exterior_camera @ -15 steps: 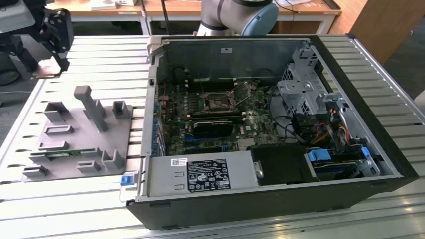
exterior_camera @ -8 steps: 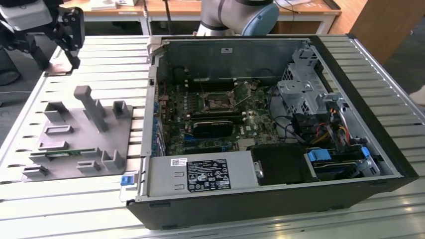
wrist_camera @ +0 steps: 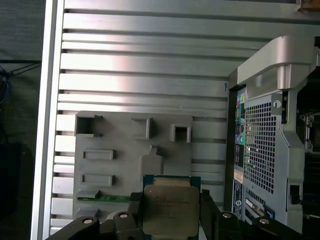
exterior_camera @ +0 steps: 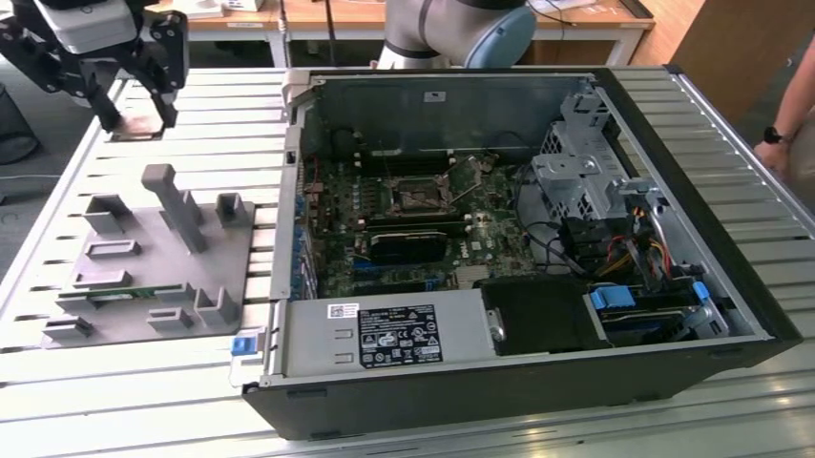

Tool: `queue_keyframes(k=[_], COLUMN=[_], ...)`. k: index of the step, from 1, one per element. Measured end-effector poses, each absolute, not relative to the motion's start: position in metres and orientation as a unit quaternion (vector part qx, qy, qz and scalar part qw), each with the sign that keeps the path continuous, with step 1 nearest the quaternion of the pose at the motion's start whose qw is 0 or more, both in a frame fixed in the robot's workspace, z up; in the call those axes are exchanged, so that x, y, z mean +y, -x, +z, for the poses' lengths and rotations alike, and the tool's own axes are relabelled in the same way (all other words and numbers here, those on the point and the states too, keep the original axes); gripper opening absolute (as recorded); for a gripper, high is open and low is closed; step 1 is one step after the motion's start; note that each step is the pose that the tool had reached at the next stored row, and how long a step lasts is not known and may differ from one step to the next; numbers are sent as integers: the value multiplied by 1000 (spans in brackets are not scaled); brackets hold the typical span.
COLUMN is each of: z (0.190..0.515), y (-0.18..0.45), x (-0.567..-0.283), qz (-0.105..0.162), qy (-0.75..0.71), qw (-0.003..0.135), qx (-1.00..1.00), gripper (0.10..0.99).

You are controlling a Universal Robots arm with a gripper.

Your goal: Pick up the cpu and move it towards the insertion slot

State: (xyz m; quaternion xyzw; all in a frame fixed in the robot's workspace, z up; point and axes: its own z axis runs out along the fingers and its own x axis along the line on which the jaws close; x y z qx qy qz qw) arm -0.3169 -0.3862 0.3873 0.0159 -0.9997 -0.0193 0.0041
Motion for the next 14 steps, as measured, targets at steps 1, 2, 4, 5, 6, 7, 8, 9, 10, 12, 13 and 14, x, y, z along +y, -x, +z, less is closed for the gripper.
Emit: queue_keyframes(k=[1,2,4,5,6,7,8,9,10,12,13,14], z=[387,387,387,387,387,387,387,387,387,387,387,387], y=[315,312,306,303,300,297,294,291,288,283,281,278], x=[-386,-385,-384,-384,-383,-383,-383,-382,-382,-381,-381,-381], qz=[-19,-19,-19,-19,-19,-19,-19,-19,-19,-19,-19,-19], qy=[-16,-16,-16,-16,-16,-16,-16,-16,-16,-16,-16,-16], qw=[4,4,4,4,4,4,4,4,4,4,4,4], qx=[-1000,-1000,-1000,-1000,-1000,-1000,-1000,-1000,-1000,-1000,-1000,-1000], gripper=[545,545,545,545,545,545,545,545,545,545,545,545])
